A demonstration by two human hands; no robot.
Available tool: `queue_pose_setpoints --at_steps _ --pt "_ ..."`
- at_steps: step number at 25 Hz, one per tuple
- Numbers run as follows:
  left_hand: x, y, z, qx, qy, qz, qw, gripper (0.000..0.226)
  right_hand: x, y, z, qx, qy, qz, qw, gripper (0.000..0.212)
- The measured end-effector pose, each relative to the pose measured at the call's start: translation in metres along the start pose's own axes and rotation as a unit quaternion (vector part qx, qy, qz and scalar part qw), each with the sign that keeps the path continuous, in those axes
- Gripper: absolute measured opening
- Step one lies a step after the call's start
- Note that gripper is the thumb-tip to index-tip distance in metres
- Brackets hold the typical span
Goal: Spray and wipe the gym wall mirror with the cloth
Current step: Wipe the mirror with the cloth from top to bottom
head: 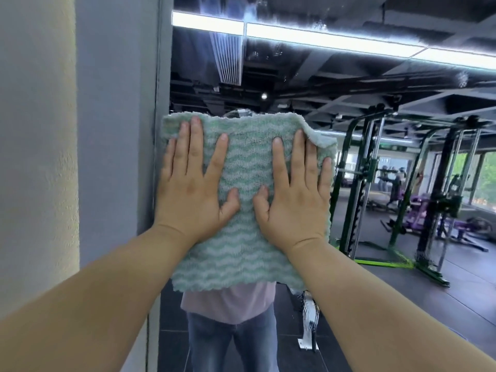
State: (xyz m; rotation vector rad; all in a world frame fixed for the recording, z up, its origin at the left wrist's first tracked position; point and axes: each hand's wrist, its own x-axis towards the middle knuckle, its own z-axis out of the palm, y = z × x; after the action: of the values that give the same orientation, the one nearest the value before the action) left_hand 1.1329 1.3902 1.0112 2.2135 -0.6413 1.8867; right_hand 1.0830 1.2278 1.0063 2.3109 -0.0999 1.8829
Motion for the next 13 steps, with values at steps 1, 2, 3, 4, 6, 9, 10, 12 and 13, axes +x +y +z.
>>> queue_pose_setpoints --at_steps 1,2,3,4,6,9,10,12,13 --pt "0.000 0.000 0.000 -0.002 0.001 0.000 1.000 0.081 0.000 0.001 -0.001 0.000 0.001 -0.004 1.000 0.072" --pt "0.000 0.000 0.000 -0.003 0.002 0.000 1.000 0.081 0.000 0.002 -0.001 0.002 0.001 -0.009 1.000 0.072" --pt "0.000 0.001 0.000 -0.001 0.003 -0.002 1.000 0.081 0.000 0.004 -0.002 0.006 0.001 -0.016 1.000 0.071" --pt "0.000 0.003 0.000 0.001 0.003 -0.006 1.000 0.081 0.000 0.007 -0.003 0.009 -0.001 -0.025 1.000 0.071" --pt "0.002 0.011 0.000 0.003 -0.001 -0.026 1.000 0.082 -0.001 0.017 -0.005 0.012 -0.006 -0.053 0.998 0.071" --pt "0.007 0.035 0.002 0.002 -0.006 -0.057 0.998 0.083 -0.001 0.043 -0.009 0.008 -0.005 -0.096 0.995 0.068" --pt "0.009 0.046 0.003 0.004 -0.008 -0.055 0.998 0.083 -0.002 0.054 -0.011 0.006 -0.005 -0.098 0.995 0.068" --pt "0.015 0.074 0.007 0.005 -0.009 -0.043 0.999 0.083 -0.005 0.084 -0.014 0.007 -0.001 -0.089 0.996 0.068" --pt "0.018 0.092 0.008 0.004 -0.009 -0.036 0.999 0.082 -0.008 0.102 -0.016 0.008 0.000 -0.084 0.996 0.069"
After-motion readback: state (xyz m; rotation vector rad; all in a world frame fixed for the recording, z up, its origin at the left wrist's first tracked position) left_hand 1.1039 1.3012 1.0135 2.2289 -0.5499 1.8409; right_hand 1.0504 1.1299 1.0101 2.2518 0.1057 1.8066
